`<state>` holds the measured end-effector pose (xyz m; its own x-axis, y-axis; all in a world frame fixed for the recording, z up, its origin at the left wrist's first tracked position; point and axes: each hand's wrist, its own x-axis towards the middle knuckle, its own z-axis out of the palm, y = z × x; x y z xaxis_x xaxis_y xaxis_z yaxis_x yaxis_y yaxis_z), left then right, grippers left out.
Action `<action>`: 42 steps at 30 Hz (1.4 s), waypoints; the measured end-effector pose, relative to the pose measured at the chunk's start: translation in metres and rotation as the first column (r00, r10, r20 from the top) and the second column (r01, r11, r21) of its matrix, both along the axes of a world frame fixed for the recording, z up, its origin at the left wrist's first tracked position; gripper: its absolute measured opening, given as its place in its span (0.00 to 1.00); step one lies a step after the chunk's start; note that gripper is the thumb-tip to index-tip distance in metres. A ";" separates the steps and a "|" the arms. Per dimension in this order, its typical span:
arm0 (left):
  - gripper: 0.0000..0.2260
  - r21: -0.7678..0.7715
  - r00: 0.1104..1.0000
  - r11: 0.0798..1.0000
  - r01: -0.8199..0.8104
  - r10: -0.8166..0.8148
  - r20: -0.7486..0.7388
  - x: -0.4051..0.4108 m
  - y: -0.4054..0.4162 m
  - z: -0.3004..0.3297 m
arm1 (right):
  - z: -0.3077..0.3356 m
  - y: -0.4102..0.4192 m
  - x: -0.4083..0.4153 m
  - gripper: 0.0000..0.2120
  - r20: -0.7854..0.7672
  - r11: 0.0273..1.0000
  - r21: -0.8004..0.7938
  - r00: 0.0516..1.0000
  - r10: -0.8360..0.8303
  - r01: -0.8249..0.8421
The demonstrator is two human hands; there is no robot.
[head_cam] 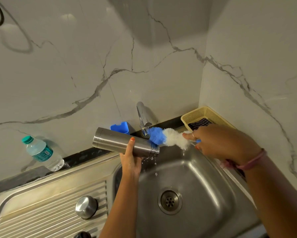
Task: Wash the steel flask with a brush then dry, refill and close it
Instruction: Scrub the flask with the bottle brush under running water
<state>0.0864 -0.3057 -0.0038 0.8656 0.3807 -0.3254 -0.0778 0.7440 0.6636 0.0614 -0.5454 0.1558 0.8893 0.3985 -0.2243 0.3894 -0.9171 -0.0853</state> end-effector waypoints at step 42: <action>0.25 0.012 0.992 0.992 0.123 -0.123 0.024 0.001 -0.013 -0.018 | -0.096 -0.050 -0.013 0.23 -0.186 0.809 0.438 0.920 -0.344 0.391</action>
<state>0.0879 -0.3191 -0.0213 0.9137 0.2744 -0.2999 -0.0028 0.7420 0.6704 0.0486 -0.5955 0.0598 0.9743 0.1231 -0.1888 -0.0007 -0.8359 -0.5489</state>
